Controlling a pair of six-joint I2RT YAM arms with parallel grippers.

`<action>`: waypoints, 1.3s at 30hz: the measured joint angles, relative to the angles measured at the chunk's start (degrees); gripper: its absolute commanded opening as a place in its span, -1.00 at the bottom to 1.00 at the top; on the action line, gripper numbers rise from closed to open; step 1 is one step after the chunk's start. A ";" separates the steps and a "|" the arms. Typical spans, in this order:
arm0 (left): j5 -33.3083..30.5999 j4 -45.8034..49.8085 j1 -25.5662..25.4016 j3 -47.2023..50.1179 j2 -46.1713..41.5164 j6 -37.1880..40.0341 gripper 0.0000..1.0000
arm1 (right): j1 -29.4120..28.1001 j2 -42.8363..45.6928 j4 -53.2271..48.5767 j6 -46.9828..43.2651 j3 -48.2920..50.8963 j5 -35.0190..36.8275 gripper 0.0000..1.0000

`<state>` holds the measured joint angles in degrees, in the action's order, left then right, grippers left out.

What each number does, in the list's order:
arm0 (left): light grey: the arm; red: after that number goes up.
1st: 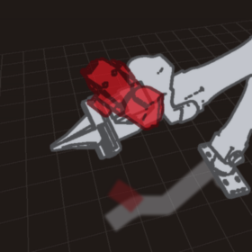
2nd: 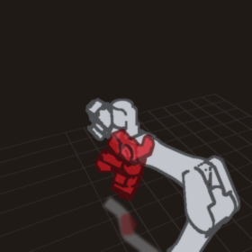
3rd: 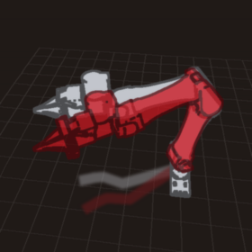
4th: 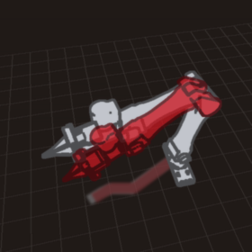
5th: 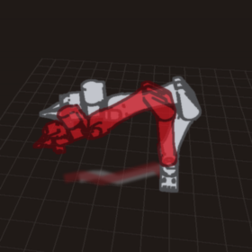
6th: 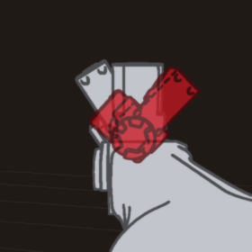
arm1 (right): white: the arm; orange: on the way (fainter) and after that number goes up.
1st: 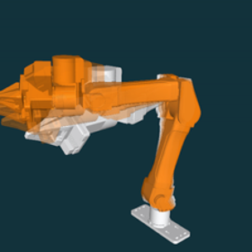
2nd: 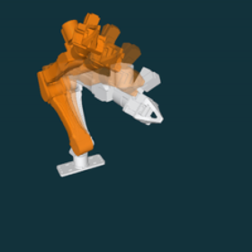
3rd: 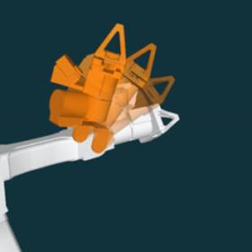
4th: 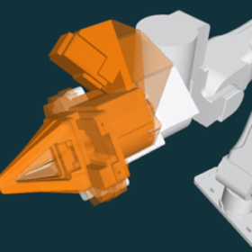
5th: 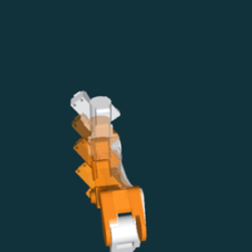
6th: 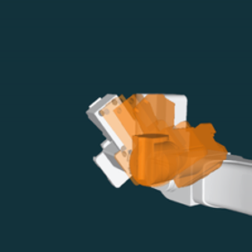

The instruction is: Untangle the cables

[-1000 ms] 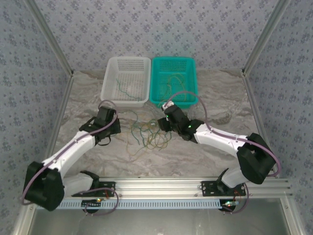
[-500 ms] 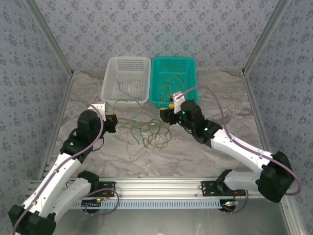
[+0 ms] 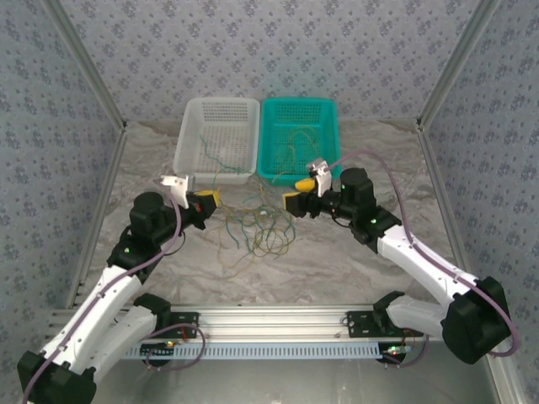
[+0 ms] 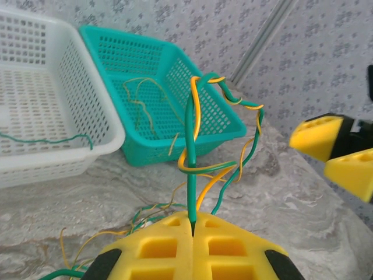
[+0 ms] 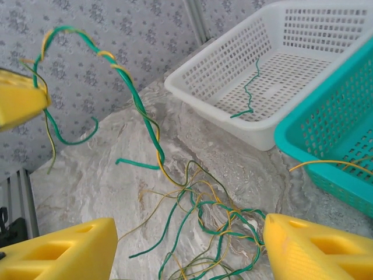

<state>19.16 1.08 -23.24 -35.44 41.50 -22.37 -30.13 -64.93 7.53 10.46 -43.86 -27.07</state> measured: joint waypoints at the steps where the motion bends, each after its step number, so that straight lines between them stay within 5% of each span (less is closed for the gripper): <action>1: 0.15 -0.35 0.00 -0.02 -0.28 -0.15 -1.00 | 0.11 -0.46 -0.02 -0.66 0.00 -0.79 0.39; 28: 3.23 -3.89 0.00 -8.15 1.36 -1.95 -1.00 | -1.01 -0.07 0.37 -11.67 -4.09 -9.88 0.69; 34: 3.65 -4.04 0.02 -8.13 1.73 -2.36 -1.00 | -2.99 -0.92 0.13 -13.66 -6.10 -9.86 0.32; 39: 3.76 -4.57 0.02 -7.67 1.84 -2.75 -1.00 | -6.05 -5.07 -0.63 -15.63 -9.42 -9.79 -0.84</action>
<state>22.92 -3.49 -23.22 -43.11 43.33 -25.12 -36.18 -70.00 6.90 -5.17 -53.28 -36.86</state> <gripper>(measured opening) 0.040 0.253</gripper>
